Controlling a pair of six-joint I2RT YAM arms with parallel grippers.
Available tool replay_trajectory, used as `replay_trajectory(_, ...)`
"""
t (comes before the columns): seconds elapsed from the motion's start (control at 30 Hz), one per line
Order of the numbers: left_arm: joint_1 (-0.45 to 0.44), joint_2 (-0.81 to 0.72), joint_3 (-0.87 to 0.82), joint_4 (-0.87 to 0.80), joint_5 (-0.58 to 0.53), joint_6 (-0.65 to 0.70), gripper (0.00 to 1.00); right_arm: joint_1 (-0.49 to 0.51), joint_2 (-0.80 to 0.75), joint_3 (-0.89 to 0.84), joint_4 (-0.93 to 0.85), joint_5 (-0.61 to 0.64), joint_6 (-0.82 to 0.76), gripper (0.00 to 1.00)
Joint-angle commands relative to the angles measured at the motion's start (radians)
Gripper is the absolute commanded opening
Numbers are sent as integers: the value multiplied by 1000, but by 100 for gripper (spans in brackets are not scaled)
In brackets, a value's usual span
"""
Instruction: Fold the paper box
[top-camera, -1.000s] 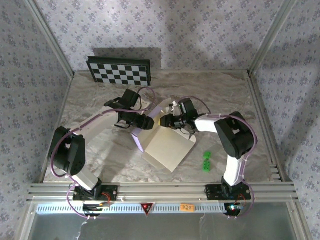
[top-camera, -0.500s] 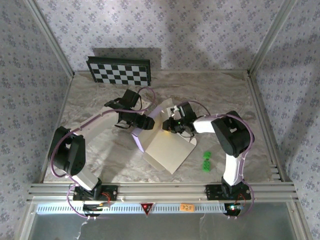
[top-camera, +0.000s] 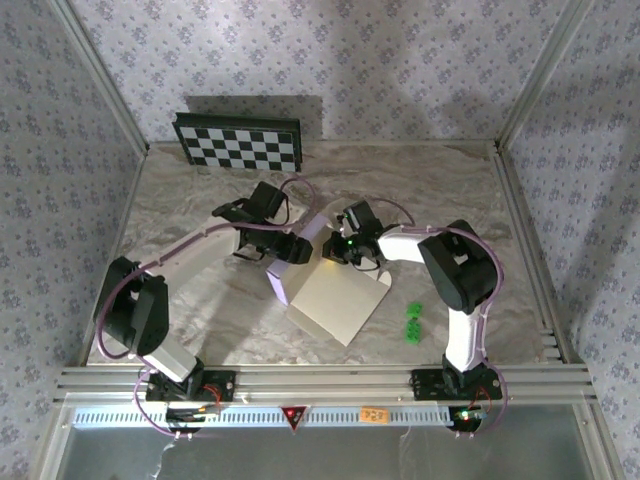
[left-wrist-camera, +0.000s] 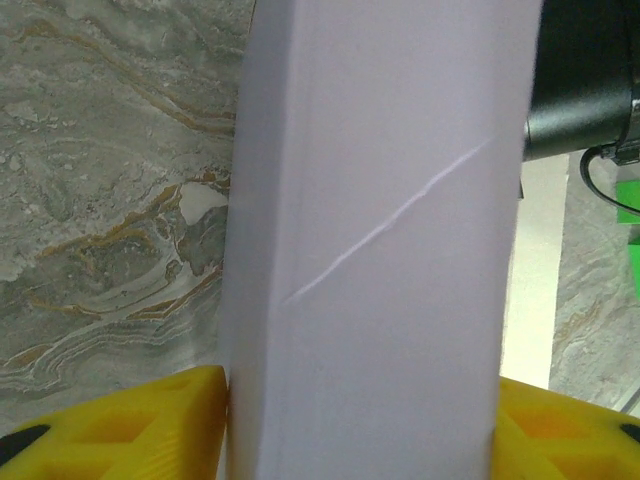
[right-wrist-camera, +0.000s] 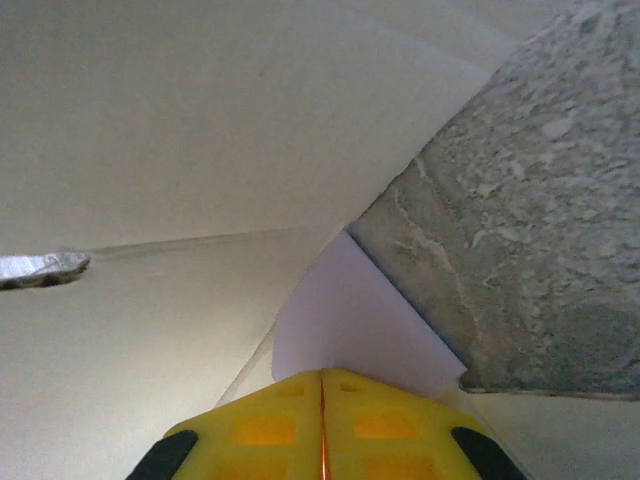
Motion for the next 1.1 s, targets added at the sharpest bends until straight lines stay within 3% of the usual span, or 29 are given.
replay_trajectory(0.0, -25, -34, 0, -64, -66, 16, 57, -5, 49, -65, -123, 109, 16, 10)
replay_trajectory(0.13, -30, -37, -13, -55, -92, 23, 54, -28, -67, -77, -74, 63, -40, 17)
replay_trajectory(0.3, -32, -37, -12, -61, -119, 40, 53, -48, -236, -89, -169, 61, -148, 30)
replay_trajectory(0.6, -42, -57, 0, -58, -136, 72, 50, -193, -453, -130, -280, -4, -301, 38)
replay_trajectory(0.8, -52, -79, 1, -56, -147, 157, 50, -259, -463, -94, -249, -61, -518, 53)
replay_trajectory(0.9, -56, -68, 13, -66, -148, 195, 50, -289, -420, -94, -142, -172, -625, 59)
replay_trajectory(1.07, -70, -32, 34, -111, -167, 229, 50, -297, -341, -52, -47, -215, -807, 61)
